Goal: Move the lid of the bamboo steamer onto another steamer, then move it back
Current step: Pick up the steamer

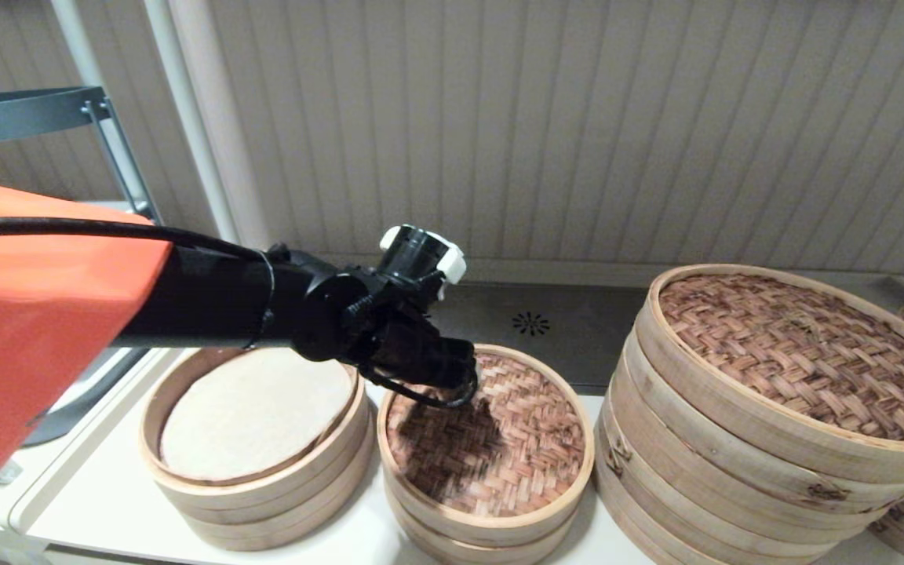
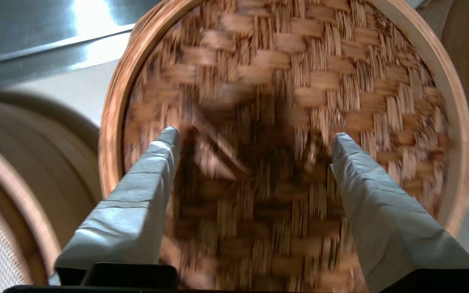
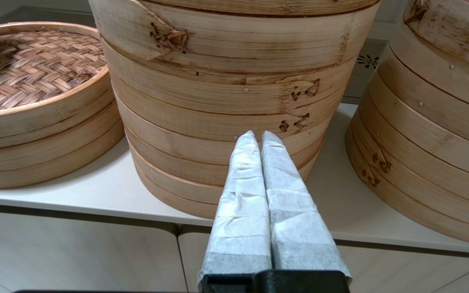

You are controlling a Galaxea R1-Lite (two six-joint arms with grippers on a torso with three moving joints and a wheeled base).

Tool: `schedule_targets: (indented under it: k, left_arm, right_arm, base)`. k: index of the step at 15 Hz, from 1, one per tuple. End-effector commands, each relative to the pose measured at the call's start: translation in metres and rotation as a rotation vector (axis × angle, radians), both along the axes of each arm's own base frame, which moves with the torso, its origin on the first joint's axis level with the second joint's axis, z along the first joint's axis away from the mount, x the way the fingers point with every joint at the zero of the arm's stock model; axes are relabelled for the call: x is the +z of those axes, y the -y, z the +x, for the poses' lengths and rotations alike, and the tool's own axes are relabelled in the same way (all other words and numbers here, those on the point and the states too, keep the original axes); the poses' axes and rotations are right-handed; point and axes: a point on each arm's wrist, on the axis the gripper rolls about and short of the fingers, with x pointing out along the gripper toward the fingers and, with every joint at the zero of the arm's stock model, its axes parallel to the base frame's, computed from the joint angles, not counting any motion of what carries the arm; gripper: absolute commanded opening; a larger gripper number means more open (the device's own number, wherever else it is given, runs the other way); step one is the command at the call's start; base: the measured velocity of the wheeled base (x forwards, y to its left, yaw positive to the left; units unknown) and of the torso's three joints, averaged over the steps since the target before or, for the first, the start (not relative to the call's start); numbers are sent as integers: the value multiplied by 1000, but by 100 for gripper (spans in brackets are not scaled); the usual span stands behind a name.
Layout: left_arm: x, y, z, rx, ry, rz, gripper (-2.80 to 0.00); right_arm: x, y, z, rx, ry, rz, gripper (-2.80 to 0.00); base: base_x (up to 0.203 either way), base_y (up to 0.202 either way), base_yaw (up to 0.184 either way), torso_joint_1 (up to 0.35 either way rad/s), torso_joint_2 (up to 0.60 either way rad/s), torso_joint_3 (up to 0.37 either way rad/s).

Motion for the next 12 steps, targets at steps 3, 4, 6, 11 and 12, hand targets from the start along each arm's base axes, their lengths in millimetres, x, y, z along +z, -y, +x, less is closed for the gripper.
schedule_targets:
  k: [3,4,6,11,12]
  left_arm:
    - [-19,27,-2,-13,40,47,0]
    - [-18,30,-1,-19,44,45,0]
    - [-25,37,-6,-37,33,59,0]
    - [-35,53,-13,-55,54,100,0]
    - [-36,56,-14,-58,67,116,0]
  right_arm:
    - [0,0,0,0,-1,-1,-280]
    - [0,0,0,0,-3,-1,-280]
    - [0,0,0,0,-2,-1,-280]
    - [0,0,0,0,-1,-1,-280]
    - [0,0,0,1,-1,-1,-280]
  base:
    - [0,0,0,0,0,0]
    - [0,0,0,0,0,0]
    - [0,0,0,0,0,0]
    - [0,0,0,0,0,0]
    - [0,0,0,0,0,0]
